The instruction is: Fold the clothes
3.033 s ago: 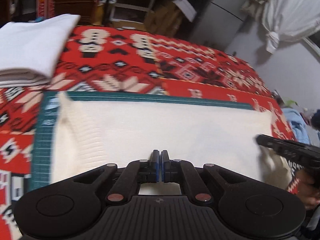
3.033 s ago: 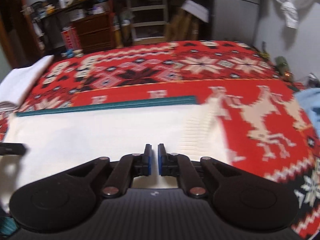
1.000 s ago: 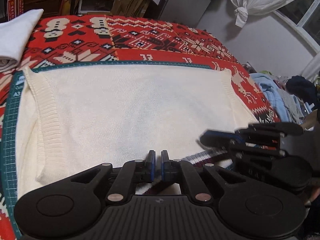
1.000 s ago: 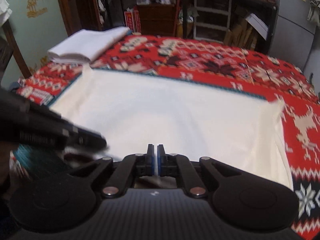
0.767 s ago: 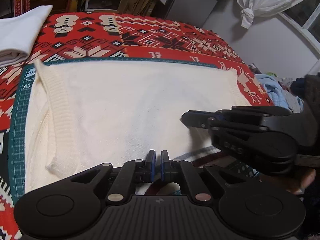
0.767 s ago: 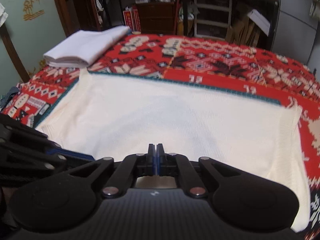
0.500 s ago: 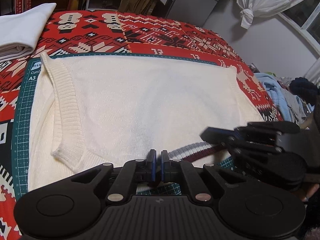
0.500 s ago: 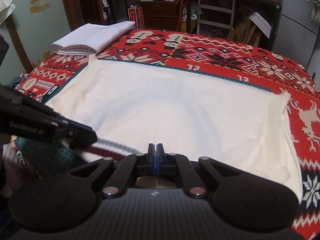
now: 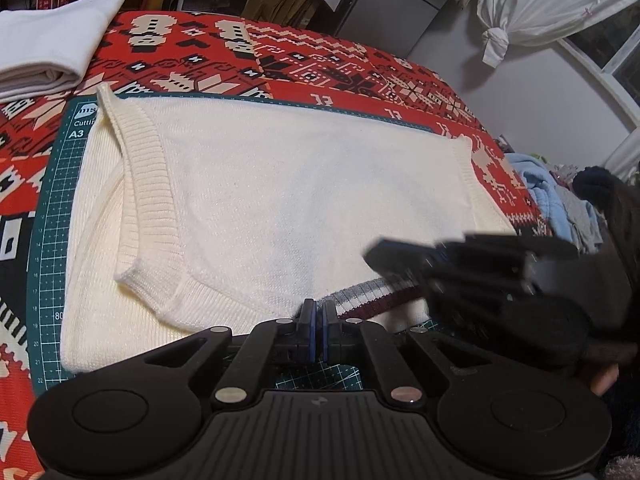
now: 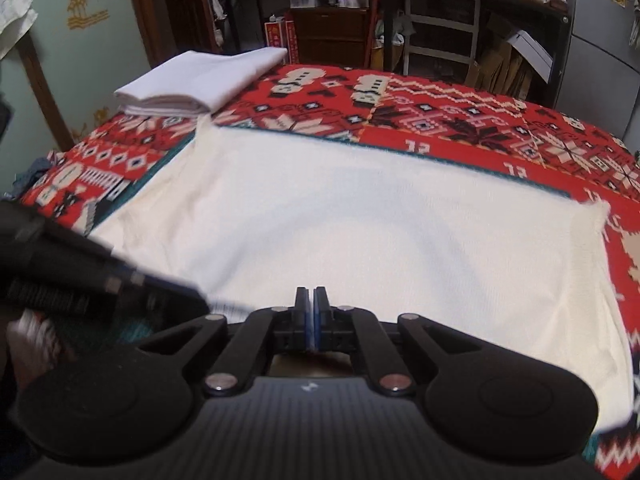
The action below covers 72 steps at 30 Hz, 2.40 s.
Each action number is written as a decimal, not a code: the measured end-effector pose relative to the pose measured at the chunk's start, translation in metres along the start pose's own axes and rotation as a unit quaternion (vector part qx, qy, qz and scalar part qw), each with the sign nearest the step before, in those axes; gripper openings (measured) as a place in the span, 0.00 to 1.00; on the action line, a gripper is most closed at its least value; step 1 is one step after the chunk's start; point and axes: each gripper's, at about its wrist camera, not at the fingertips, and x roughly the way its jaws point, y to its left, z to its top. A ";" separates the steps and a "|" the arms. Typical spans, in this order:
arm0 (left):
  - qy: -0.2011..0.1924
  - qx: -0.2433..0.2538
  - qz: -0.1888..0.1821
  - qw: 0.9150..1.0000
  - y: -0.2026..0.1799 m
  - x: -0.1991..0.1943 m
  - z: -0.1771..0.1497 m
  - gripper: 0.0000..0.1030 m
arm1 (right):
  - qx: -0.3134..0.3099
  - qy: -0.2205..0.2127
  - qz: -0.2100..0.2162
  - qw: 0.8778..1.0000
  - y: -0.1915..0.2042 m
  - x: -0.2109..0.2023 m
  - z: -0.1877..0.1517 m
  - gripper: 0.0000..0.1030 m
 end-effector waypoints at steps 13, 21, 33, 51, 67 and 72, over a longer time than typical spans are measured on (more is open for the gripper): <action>-0.004 -0.009 -0.007 1.000 0.003 0.001 -0.003 0.03 | 0.045 -0.006 -0.048 0.998 -0.037 0.001 0.014 0.02; -0.008 -0.006 -0.006 1.000 0.002 0.001 -0.003 0.03 | 0.002 -0.001 -0.051 0.999 -0.029 -0.027 -0.021 0.02; -0.009 -0.015 -0.014 1.000 0.005 0.001 -0.004 0.03 | 0.055 -0.008 -0.091 0.994 -0.061 -0.025 -0.008 0.03; -0.010 -0.011 -0.013 1.000 0.004 0.002 -0.003 0.03 | 0.106 -0.016 -0.122 0.987 -0.109 -0.024 -0.008 0.01; -0.012 -0.009 -0.013 1.000 0.005 0.002 -0.003 0.03 | 0.119 -0.046 -0.136 0.982 -0.121 -0.046 -0.018 0.01; -0.011 -0.010 -0.014 1.000 0.005 0.002 -0.003 0.03 | 0.123 -0.043 -0.141 0.981 -0.124 -0.024 0.000 0.01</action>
